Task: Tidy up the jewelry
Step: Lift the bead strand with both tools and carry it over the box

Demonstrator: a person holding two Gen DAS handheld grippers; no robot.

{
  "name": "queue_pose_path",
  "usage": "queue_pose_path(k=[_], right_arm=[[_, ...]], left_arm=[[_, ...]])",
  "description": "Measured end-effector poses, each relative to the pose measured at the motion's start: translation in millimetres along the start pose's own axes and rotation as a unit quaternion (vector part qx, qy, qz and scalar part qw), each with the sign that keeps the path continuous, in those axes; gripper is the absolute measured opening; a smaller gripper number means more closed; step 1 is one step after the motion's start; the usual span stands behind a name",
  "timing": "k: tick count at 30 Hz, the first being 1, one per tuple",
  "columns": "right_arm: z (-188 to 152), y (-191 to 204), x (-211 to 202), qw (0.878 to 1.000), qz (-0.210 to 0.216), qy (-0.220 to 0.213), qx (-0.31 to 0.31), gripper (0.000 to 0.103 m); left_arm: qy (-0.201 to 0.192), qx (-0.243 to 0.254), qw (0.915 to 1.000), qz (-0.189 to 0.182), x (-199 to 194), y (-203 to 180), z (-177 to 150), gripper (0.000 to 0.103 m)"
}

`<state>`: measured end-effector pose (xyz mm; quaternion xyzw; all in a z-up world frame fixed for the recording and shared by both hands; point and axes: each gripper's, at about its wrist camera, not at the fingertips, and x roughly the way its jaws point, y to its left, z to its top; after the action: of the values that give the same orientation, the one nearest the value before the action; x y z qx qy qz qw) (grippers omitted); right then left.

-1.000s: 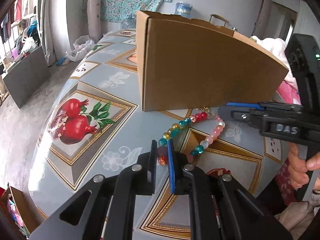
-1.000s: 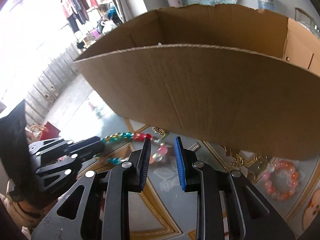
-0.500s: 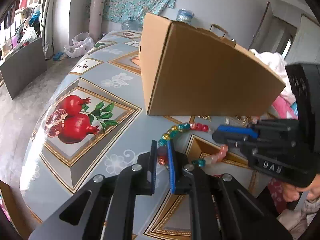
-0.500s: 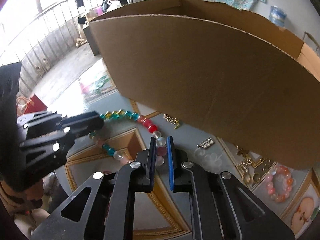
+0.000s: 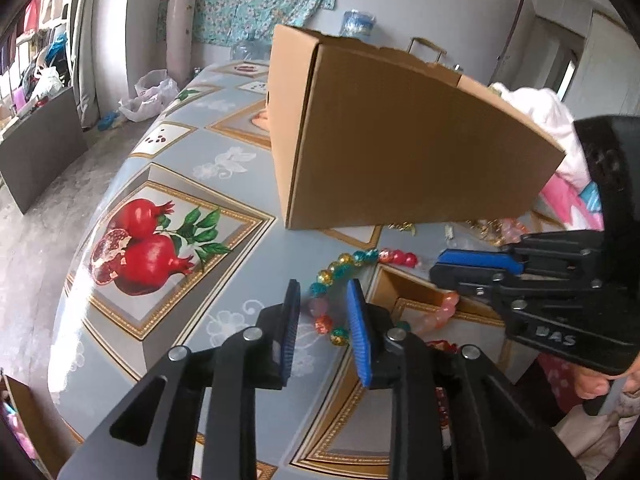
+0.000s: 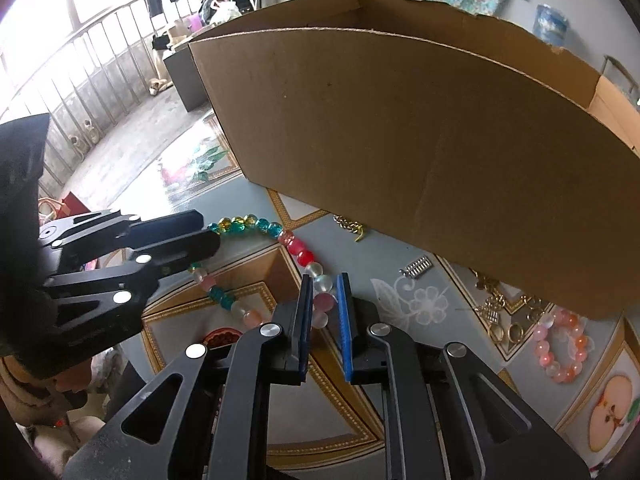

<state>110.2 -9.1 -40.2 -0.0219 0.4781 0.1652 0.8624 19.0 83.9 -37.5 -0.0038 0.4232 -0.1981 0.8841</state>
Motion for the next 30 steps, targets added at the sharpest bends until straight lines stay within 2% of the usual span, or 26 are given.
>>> queue_pose_path(k=[3, 6, 11, 15, 21, 25, 30], right_arm=[[-3, 3, 2, 1.000, 0.002, 0.004, -0.015, 0.013], [-4, 7, 3, 1.000, -0.002, 0.000, -0.031, 0.013], [-3, -1, 5, 1.000, 0.016, -0.004, -0.020, 0.011], [-7, -4, 0, 1.000, 0.021, -0.014, -0.018, 0.011], [-10, -12, -8, 0.999, 0.034, -0.020, -0.014, 0.010], [-13, -21, -10, 0.999, 0.043, -0.025, -0.009, 0.009], [-16, -31, -15, 0.998, 0.054, -0.034, -0.003, 0.008]], left_arm=[[0.000, 0.006, 0.9996, 0.028, 2, -2, 2, 0.023], [0.000, 0.016, 0.9991, 0.038, 4, -5, 1, 0.023], [0.008, 0.039, 0.9981, 0.047, 8, -15, 2, 0.023], [0.015, 0.075, 0.9953, 0.059, 10, -27, 0, 0.023], [0.019, 0.063, 0.9958, 0.064, 14, -24, 4, 0.023], [0.016, 0.057, 0.9953, 0.077, 16, -26, 5, 0.010], [0.012, 0.047, 0.9949, 0.089, 16, -26, 5, 0.009]])
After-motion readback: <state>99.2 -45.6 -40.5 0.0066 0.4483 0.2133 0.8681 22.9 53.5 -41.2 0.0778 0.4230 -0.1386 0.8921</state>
